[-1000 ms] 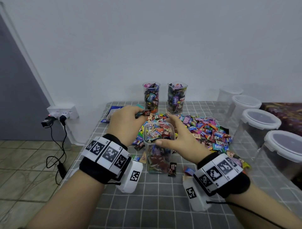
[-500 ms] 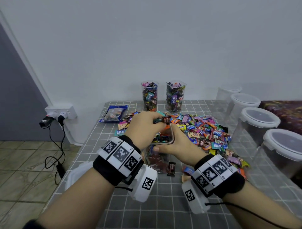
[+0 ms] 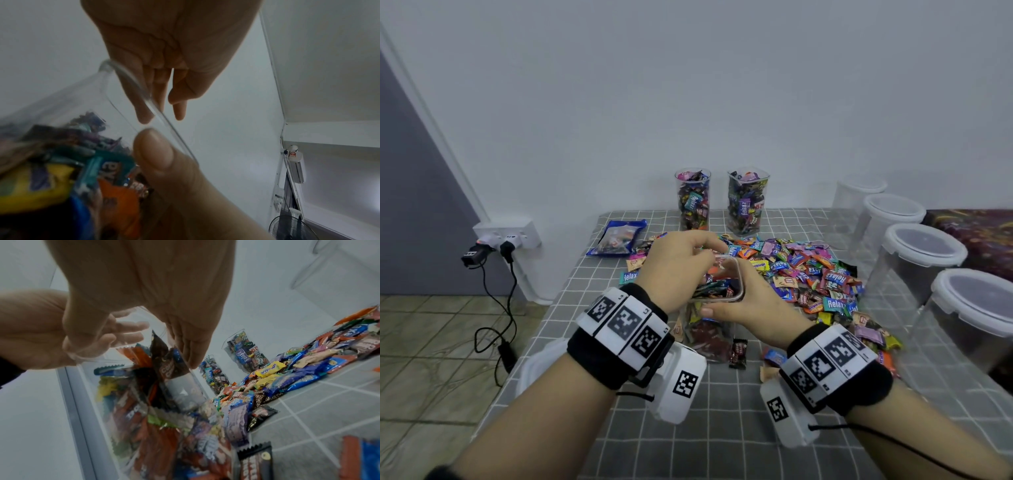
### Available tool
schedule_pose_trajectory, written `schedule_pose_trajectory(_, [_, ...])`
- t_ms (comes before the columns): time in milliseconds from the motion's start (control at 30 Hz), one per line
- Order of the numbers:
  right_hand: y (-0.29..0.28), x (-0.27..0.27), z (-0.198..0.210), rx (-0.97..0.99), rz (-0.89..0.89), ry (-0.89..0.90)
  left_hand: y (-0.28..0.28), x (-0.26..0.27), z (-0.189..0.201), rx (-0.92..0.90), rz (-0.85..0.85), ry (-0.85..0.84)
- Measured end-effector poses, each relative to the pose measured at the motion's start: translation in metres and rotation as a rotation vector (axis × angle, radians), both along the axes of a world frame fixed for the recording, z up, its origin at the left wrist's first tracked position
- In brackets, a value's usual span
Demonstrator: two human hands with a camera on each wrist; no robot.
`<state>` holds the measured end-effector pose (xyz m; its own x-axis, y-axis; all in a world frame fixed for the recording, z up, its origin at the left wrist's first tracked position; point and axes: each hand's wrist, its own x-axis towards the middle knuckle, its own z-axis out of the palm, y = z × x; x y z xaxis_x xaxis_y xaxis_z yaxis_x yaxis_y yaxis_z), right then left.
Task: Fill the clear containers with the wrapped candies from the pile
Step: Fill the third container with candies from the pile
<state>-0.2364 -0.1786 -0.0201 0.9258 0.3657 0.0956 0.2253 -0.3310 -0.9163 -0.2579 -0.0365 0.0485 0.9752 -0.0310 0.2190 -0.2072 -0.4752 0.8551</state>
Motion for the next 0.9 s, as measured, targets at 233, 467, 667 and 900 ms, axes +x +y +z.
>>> schedule_pose_trajectory(233, [-0.005,-0.004,0.01,-0.13,0.048,0.004,0.018,0.005,-0.001,-0.065,0.148,-0.098])
schedule_pose_trajectory(467, [-0.048,-0.001,0.01,-0.79,-0.007,-0.042,0.047,0.009,-0.022,0.23,0.268,-0.057])
schedule_pose_trajectory(667, [-0.084,-0.004,-0.002,-1.038,-0.293,0.082,0.057,0.019,-0.058,0.658,0.155,0.241])
schedule_pose_trajectory(900, [-0.104,-0.005,-0.017,-1.161,-0.347,0.257,0.046,0.023,-0.086,0.826,0.022,0.508])
